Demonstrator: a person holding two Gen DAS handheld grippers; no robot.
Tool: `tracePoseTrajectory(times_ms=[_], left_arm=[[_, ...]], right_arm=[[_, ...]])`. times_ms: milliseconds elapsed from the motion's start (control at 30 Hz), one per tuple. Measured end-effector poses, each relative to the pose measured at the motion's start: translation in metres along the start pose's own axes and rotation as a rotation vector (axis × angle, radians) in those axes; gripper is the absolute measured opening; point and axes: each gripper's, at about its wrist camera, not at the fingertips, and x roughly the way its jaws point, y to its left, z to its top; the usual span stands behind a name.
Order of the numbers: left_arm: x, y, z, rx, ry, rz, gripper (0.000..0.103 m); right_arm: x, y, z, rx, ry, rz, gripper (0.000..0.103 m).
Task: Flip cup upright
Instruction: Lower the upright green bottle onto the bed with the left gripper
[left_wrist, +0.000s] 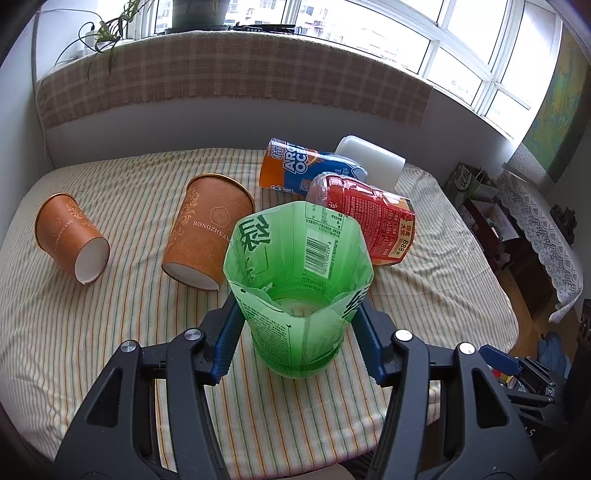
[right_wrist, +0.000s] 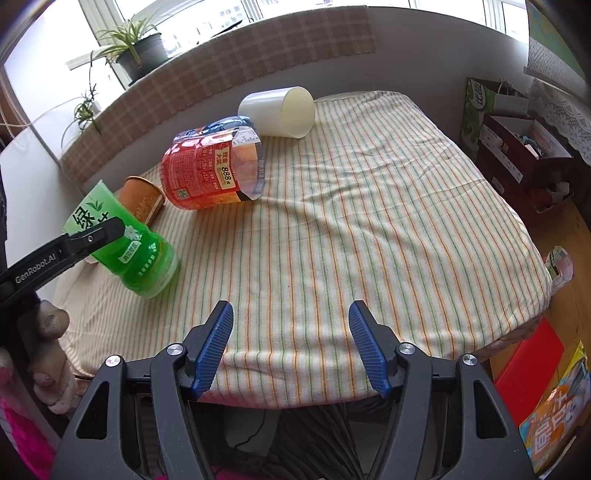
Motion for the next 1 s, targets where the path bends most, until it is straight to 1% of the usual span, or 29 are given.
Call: tracePoseTrajectory(times_ms=[167,267,500,600,667,767,1000], left_arm=[[-0.001,-0.004,-0.003,0.019,0.008,-0.025,0.058],[-0.001,-0.005,-0.003,0.016,0.015,-0.041,0.060],[-0.001,-0.002,-0.005,0.000,0.032,-0.070,0.066],[-0.003,-0.001,-0.007,-0.005,0.038,-0.083,0.074],[-0.004,-0.001,-0.008,-0.003,0.040,-0.090,0.076],[-0.005,-0.001,-0.010,0.001,0.047,-0.098,0.082],[-0.007,0.006,-0.018,-0.013,0.077,-0.111,0.083]], right_arm=[[0.000,-0.001,0.001,0.002,-0.001,-0.001,0.064],[-0.001,-0.001,0.002,0.002,-0.003,-0.001,0.064],[-0.001,0.001,0.002,-0.003,-0.003,0.000,0.064],[-0.001,0.002,0.002,-0.005,-0.004,-0.001,0.064],[-0.002,0.002,0.002,-0.005,-0.006,0.000,0.064],[-0.003,0.005,0.003,-0.011,-0.010,0.000,0.064],[-0.008,0.012,0.007,-0.033,-0.033,-0.001,0.064]])
